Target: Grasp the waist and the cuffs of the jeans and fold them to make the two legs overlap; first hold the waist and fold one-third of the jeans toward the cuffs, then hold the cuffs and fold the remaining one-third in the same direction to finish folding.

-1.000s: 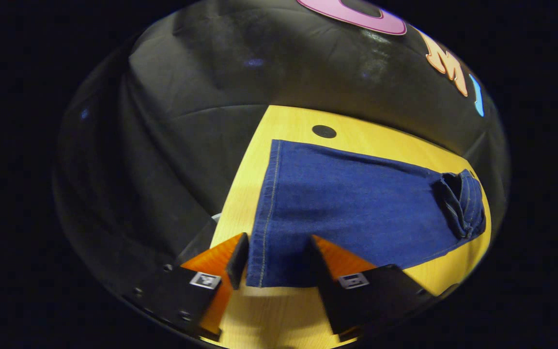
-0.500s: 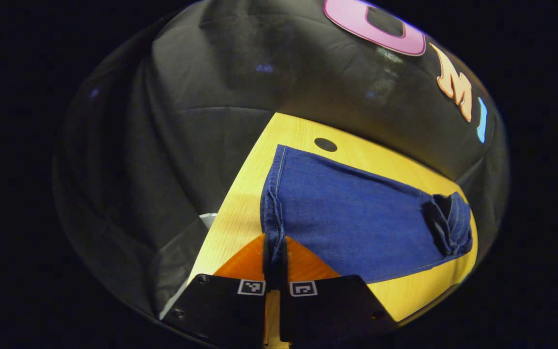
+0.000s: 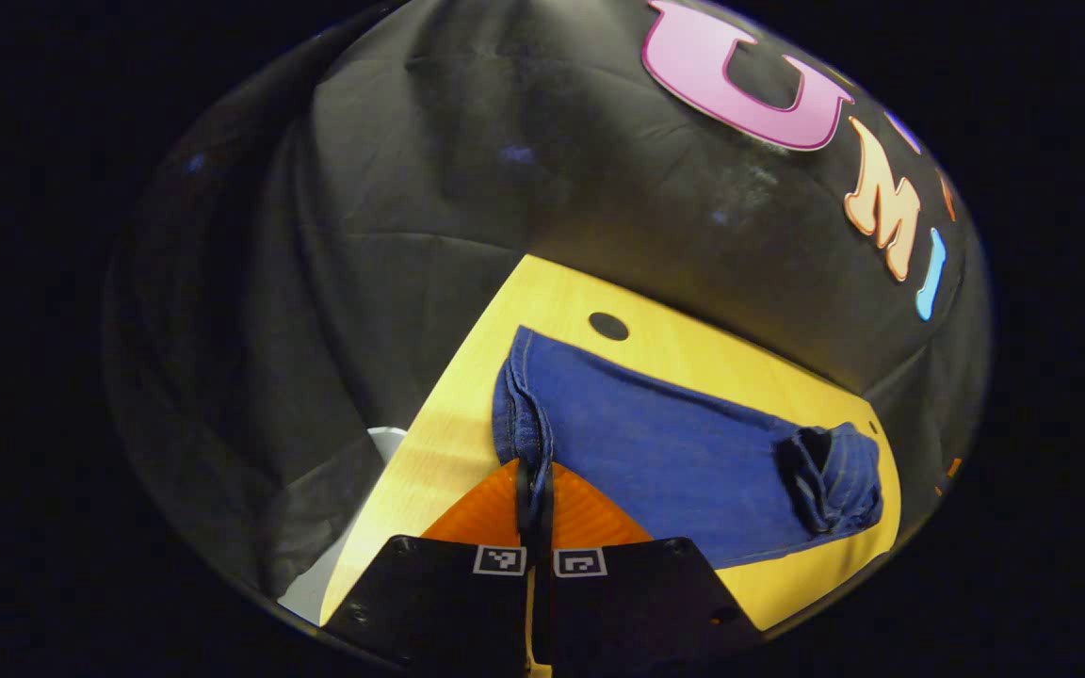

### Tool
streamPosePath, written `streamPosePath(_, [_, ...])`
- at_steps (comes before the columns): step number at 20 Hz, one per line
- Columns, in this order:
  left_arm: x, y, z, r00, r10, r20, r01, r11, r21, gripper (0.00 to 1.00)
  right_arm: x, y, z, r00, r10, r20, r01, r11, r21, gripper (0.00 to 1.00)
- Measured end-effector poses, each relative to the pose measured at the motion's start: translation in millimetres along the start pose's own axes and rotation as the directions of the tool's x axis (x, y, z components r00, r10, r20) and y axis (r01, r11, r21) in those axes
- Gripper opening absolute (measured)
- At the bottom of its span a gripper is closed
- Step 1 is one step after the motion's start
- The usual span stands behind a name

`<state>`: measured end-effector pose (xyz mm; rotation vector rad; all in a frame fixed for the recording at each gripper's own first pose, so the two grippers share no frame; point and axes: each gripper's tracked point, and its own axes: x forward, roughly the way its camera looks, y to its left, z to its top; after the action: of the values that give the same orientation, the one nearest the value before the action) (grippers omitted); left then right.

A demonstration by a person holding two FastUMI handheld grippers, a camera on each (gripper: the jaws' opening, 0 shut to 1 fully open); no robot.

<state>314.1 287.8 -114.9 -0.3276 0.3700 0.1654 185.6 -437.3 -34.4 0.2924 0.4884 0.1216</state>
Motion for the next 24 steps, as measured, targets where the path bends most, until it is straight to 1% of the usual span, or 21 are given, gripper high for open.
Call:
streamPosePath(1, [-4,-16,8,1.0,-0.021,0.012,0.021,1.0,-0.002,0.0,-3,-5,3,1.0,-0.001,0.005,0.001,1.0,0.003,0.94])
streamPosePath(2, [-9,-32,18,0.998,-0.045,0.032,0.045,0.999,0.002,0.0,-5,-11,7,1.0,-0.004,0.012,0.004,1.0,0.005,0.94])
streamPosePath(3, [-16,-51,26,0.997,-0.064,0.045,0.063,0.998,0.007,0.0,-7,-18,10,1.0,-0.006,0.016,0.006,1.0,0.007,0.99])
streamPosePath(6, [-24,-114,39,0.991,-0.123,0.062,0.123,0.992,0.008,0.0,-13,-46,21,1.0,-0.003,0.023,0.003,1.0,0.014,0.98])
streamPosePath(7, [-28,-137,42,0.987,-0.144,0.072,0.144,0.99,0.002,0.0,-14,-58,26,1.0,0.001,0.027,-0.001,1.0,0.014,0.94])
streamPosePath(8, [-31,-160,46,0.983,-0.157,0.09,0.157,0.988,0.01,0.0,-16,-70,30,1.0,0.008,0.028,-0.008,1.0,0.01,0.99])
streamPosePath(10, [-40,-202,50,0.979,-0.169,0.116,0.165,0.985,0.043,0.0,-18,-98,38,1.0,0.022,0.019,-0.022,1.0,-0.008,0.98])
streamPosePath(14, [-51,-307,57,0.961,-0.224,0.163,0.212,0.973,0.088,0.0,-21,-154,61,0.998,0.057,0.004,-0.057,0.997,-0.053,0.98])
streamPosePath(16, [-57,-366,52,0.946,-0.275,0.174,0.256,0.959,0.122,0.0,-23,-178,71,0.997,0.071,0.006,-0.071,0.995,-0.069,0.98])
streamPosePath(18, [-57,-427,39,0.928,-0.336,0.163,0.309,0.936,0.171,0.0,-22,-199,76,0.997,0.071,0.003,-0.07,0.994,-0.085,1.0])
streamPosePath(19, [-52,-452,25,0.924,-0.355,0.142,0.325,0.924,0.2,0.0,-22,-207,76,0.997,0.074,0.001,-0.074,0.993,-0.091,0.98])
streamPosePath(20, [-43,-474,6,0.927,-0.359,0.112,0.329,0.918,0.224,0.0,-23,-212,75,0.997,0.079,-0.005,-0.08,0.992,-0.095,0.98])
streamPosePath(22, [-23,-500,-40,0.938,-0.346,0.036,0.323,0.905,0.278,0.0,-23,-218,71,0.996,0.089,-0.016,-0.09,0.991,-0.097,0.98])
streamPosePath(24, [-3,-508,-94,0.951,-0.303,-0.056,0.303,0.886,0.352,0.0,-22,-222,63,0.995,0.094,-0.03,-0.097,0.99,-0.099,0.98])
